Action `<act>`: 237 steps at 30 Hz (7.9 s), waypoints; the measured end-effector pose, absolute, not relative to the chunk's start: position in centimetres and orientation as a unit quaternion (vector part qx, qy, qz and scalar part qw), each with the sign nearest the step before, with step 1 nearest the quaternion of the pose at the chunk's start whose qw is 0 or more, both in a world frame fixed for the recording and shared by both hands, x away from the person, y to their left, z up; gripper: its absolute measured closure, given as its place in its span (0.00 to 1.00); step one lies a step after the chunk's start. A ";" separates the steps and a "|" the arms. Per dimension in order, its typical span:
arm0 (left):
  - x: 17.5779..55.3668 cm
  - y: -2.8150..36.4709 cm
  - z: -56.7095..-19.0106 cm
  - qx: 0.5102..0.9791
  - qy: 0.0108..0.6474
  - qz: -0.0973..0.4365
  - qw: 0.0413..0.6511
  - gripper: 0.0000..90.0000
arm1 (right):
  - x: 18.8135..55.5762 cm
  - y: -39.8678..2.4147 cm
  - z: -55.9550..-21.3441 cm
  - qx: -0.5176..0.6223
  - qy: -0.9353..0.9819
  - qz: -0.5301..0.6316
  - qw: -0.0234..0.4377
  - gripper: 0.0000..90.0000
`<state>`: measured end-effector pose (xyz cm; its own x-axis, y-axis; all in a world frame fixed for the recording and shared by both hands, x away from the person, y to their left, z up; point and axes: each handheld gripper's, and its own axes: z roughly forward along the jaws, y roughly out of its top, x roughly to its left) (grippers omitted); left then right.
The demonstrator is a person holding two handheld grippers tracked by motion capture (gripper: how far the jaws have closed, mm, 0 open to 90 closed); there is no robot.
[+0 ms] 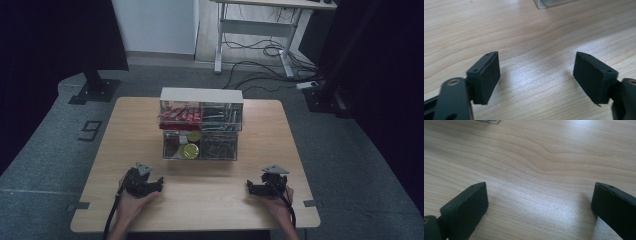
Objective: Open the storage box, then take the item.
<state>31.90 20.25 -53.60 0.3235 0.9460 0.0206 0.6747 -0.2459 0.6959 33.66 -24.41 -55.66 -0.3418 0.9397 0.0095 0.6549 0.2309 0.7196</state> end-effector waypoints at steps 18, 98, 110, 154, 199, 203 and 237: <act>28.7 22.0 -47.6 0.712 0.519 0.234 0.412 0.79 | 33.6 -24.4 -55.6 0.527 0.753 0.325 0.221 0.03; 32.0 17.9 -37.2 0.733 0.433 0.179 0.494 1.00 | 33.3 -24.4 -55.6 0.532 0.747 0.328 0.227 0.09; 33.5 16.9 -36.7 0.736 0.430 0.176 0.493 1.00 | 33.3 -24.4 -55.6 0.532 0.747 0.328 0.227 0.09; 35.9 16.1 -34.4 0.733 0.433 0.185 0.490 1.00 | 33.3 -24.4 -55.6 0.531 0.747 0.329 0.227 0.10; 38.1 15.4 -31.8 0.727 0.441 0.196 0.489 1.00 | 33.3 -24.5 -55.6 0.531 0.746 0.330 0.229 0.11; 38.4 15.4 -31.6 0.726 0.442 0.195 0.489 1.00 | 33.3 -24.5 -55.6 0.531 0.746 0.330 0.229 0.11; 39.7 15.1 -31.6 0.733 0.443 0.187 0.482 1.00 | 32.9 -24.1 -50.4 0.496 0.719 0.435 0.220 0.34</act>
<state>39.72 15.08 -31.65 0.5384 0.8287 -0.1530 0.4687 -0.1436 0.8716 32.85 -24.13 -50.38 -0.4110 0.9043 0.1155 0.5221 0.1296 0.8430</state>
